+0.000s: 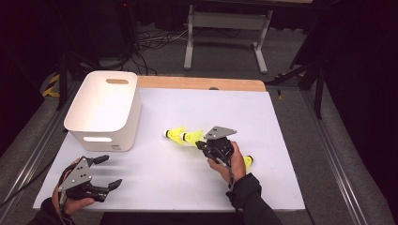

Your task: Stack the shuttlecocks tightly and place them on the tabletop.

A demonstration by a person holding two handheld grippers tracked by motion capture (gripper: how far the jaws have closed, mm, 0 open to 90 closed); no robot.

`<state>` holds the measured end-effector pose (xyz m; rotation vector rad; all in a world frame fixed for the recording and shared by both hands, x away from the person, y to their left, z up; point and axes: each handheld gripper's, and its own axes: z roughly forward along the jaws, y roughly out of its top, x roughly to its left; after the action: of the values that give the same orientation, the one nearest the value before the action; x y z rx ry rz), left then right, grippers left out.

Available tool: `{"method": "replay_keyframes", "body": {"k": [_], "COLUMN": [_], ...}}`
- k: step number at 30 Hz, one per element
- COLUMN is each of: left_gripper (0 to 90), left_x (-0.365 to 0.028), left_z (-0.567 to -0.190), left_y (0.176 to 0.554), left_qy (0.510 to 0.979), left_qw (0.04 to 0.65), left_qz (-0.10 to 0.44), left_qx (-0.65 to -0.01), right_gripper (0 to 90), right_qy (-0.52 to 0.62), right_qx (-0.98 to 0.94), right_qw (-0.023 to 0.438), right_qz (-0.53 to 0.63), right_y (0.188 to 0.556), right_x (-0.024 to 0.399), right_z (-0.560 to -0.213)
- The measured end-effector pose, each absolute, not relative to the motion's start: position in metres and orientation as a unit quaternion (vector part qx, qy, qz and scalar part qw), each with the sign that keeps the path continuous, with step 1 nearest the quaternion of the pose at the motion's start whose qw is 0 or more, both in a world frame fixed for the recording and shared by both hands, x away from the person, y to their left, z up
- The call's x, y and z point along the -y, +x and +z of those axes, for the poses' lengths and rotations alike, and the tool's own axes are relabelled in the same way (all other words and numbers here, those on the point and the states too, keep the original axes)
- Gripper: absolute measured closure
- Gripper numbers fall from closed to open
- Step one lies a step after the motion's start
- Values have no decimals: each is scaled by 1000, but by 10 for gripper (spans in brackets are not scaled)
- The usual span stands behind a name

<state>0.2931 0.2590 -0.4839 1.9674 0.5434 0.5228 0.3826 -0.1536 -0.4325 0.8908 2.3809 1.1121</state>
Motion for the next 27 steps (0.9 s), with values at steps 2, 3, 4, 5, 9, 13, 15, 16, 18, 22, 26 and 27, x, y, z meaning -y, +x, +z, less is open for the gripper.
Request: {"method": "replay_keyframes", "body": {"k": [2,3,4,5,9,13,15,16,18,22,26,27], "left_gripper": [98,98,98,98,98,98,98,98,98,98,98,98], "left_x": [-259,-260,-260,-259,-259,-259,-259,-259,-259,-259,-259,-259], "left_z": [-484,-484,-484,-484,-484,-484,-484,-484,-484,-484,-485,-485], "left_y": [293,293,293,293,293,293,293,293,293,293,294,294], "left_qy": [811,811,811,811,811,812,812,812,812,812,812,813], "left_qw": [495,496,496,496,496,496,496,496,497,497,498,498], "left_qz": [215,215,215,215,215,214,213,214,213,211,209,209], "left_qx": [-224,-224,-223,-223,-222,-221,-221,-221,-220,-220,-220,-220], "right_gripper": [900,900,900,900,900,900,900,900,900,900,900,900], "right_qy": [314,314,314,315,312,311,310,309,311,318,323,327], "right_qx": [-845,-845,-845,-845,-847,-848,-849,-850,-850,-847,-847,-846], "right_qw": [182,182,182,181,178,169,167,168,168,164,160,158], "right_qz": [393,392,392,393,392,395,394,392,391,392,391,391], "right_y": [385,386,387,389,393,397,399,400,401,406,410,411], "right_x": [150,149,147,146,138,132,129,127,126,125,123,123], "right_z": [-433,-434,-434,-435,-437,-440,-442,-443,-445,-448,-451,-451]}}
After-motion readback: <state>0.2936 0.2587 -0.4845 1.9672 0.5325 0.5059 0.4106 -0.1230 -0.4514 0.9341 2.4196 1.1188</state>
